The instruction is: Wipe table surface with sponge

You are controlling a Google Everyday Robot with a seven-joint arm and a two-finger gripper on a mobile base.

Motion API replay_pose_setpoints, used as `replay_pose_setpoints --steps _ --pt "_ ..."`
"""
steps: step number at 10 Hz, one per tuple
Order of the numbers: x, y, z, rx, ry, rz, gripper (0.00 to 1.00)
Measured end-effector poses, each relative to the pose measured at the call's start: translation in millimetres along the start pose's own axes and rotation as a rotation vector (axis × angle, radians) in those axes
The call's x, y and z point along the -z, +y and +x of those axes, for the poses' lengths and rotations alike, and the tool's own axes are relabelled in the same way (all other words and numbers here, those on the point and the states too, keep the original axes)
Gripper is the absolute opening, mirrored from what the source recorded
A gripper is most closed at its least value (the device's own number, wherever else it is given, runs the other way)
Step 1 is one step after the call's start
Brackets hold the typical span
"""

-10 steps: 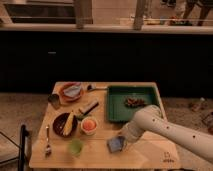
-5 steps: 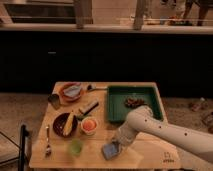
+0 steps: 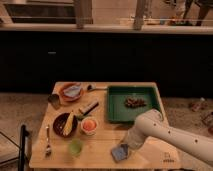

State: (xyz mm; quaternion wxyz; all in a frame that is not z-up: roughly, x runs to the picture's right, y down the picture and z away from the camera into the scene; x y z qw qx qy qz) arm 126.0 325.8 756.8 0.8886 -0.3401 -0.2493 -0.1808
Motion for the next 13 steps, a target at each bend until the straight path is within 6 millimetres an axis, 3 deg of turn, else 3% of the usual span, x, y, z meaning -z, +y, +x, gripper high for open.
replay_pose_setpoints --steps 2,4,5,8,9,11,13 --pt "7 -10 13 -0.028 0.029 0.025 0.00" --pt "10 -34 20 -0.033 0.061 0.042 0.00" --pt "8 -46 17 -0.024 0.066 0.045 0.00" --pt "-5 -70 -19 0.058 0.044 0.035 0.00" --pt "-9 -71 -32 0.094 0.027 0.028 0.00" --pt "-13 -54 -52 0.153 -0.012 0.012 0.00" --pt "-8 -38 -45 0.151 -0.016 0.010 0.00"
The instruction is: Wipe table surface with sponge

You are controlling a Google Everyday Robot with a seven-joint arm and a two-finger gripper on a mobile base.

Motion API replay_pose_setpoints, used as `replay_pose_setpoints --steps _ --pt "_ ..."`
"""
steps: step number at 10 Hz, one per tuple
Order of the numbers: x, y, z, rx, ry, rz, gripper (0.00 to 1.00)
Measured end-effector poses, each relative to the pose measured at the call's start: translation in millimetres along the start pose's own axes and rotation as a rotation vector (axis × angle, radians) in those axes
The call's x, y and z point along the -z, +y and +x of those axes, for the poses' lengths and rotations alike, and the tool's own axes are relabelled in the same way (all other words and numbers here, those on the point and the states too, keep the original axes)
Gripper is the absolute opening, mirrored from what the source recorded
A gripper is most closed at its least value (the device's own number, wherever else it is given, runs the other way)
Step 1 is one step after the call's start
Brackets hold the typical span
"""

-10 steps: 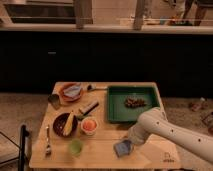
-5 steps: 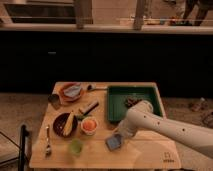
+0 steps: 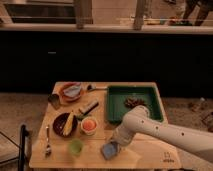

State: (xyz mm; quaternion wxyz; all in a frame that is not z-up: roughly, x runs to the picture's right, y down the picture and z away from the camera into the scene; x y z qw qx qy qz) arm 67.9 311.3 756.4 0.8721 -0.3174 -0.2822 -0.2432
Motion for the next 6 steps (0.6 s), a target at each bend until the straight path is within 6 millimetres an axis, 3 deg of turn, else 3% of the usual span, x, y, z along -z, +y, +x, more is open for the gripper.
replay_pose_setpoints --steps 1,4,6 --pt "2 5 6 -0.009 0.001 0.001 0.00" --pt "15 35 50 -0.091 0.030 0.000 0.00" --pt "23 31 77 -0.151 0.062 0.018 0.00"
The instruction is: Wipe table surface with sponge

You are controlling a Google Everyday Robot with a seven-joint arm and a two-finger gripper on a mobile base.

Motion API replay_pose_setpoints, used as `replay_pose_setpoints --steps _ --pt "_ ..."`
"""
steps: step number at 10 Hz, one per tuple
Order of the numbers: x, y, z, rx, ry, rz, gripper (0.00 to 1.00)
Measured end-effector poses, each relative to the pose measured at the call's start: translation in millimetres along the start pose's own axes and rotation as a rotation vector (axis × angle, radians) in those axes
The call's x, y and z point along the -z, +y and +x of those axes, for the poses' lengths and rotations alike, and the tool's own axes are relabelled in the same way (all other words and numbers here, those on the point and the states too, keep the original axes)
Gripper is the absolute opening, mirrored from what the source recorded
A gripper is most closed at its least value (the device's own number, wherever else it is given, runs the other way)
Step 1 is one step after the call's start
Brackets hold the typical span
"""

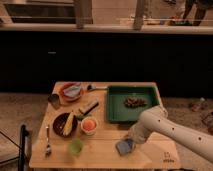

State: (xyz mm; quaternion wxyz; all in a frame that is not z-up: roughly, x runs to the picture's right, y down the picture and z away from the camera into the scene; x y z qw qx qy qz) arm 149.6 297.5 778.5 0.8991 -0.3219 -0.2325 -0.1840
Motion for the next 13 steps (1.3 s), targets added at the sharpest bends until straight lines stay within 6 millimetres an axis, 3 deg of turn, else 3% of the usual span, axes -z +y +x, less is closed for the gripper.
replay_pose_setpoints --steps 3,7,9,10,13 --pt "5 -32 4 -0.009 0.018 0.028 0.00" --pt "-10 -59 -45 0.093 -0.003 0.008 0.00" --pt "-14 -52 -63 0.151 -0.027 -0.003 0.00" --pt "-14 -38 -70 0.179 -0.043 -0.018 0.00" --pt "-17 -9 -69 0.196 -0.061 -0.052 0.00"
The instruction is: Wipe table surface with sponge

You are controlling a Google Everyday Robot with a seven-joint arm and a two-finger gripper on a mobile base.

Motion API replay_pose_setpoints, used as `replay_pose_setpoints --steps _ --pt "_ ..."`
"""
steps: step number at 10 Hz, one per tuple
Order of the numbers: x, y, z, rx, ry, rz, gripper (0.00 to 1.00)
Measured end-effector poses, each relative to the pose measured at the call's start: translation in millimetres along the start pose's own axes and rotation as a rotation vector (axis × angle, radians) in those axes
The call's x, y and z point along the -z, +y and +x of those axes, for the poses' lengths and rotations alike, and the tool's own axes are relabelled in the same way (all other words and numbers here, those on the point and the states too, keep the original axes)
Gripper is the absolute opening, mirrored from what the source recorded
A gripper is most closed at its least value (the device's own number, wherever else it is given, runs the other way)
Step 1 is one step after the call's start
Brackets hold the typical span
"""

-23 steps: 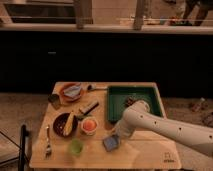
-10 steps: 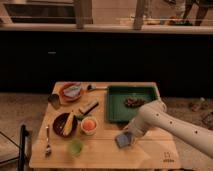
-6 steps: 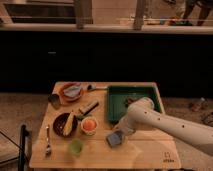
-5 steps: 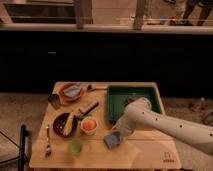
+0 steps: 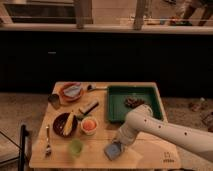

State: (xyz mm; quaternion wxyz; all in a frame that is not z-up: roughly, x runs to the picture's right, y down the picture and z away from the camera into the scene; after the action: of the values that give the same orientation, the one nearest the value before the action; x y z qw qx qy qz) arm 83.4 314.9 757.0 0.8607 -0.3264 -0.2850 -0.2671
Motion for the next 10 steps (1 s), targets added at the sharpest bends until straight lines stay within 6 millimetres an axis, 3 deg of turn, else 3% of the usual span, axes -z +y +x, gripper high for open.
replay_pose_setpoints --steps 3,5,8,10 --pt "1 26 24 -0.054 0.007 -0.023 0.00" --pt "5 28 38 -0.100 0.022 -0.017 0.00" --pt "12 17 52 -0.133 0.041 0.003 0.00" --pt "12 2 47 -0.116 0.037 0.016 0.00"
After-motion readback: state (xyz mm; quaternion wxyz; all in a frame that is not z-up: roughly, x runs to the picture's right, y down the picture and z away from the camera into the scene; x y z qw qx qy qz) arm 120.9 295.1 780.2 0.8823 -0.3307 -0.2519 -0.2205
